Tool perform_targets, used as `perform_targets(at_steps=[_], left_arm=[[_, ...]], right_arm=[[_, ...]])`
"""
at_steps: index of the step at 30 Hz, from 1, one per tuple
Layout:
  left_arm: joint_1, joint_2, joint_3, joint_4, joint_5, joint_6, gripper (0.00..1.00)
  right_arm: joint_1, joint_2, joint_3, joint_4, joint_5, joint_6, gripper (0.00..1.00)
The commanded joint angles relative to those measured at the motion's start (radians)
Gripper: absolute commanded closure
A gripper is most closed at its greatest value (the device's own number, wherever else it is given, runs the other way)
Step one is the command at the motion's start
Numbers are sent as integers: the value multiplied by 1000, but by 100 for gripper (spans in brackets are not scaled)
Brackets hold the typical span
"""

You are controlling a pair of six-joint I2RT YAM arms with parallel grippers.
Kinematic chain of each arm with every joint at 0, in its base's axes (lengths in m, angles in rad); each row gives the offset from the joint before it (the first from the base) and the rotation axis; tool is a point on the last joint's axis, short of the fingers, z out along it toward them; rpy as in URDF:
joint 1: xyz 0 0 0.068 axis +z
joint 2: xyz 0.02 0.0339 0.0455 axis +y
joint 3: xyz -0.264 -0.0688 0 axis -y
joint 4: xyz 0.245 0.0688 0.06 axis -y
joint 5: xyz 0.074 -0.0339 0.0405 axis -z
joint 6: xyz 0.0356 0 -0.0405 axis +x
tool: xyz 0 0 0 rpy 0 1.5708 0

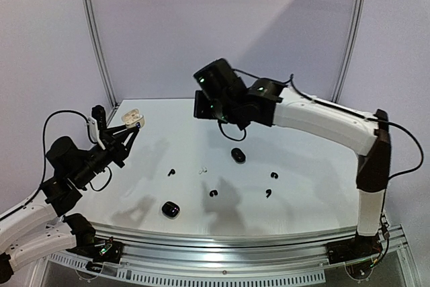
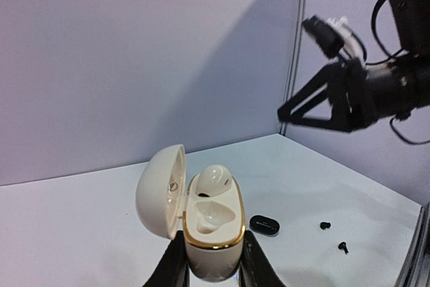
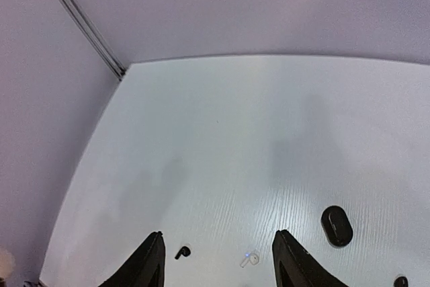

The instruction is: Insert the wireless bluetooth earbuds into the charging case

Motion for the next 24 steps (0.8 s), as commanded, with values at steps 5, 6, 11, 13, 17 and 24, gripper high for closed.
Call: perform_targets(at_steps=[5,6,11,13,17,24], left_arm=[[29,-20,-28,-14,-12,3,100],[29,-22,-31,-15,-12,2,100],[31,-31,-41,-11,-6,6,100],[32,-31,-44,-8,-4,8,100],[33,-31,-47,-5,0,9,100],[34,-31,-53,-1,5,9,100]], right_arm=[[6,315,114,-54,-270,2,50],[6,326,112,-16,-311,-31,52],[0,414,114,72,-380,-39,61],[-8,445,116,84,-395,-25,65],[-29,498,116,72,-419,36,73],[-33,535,116,-11,-425,82,78]])
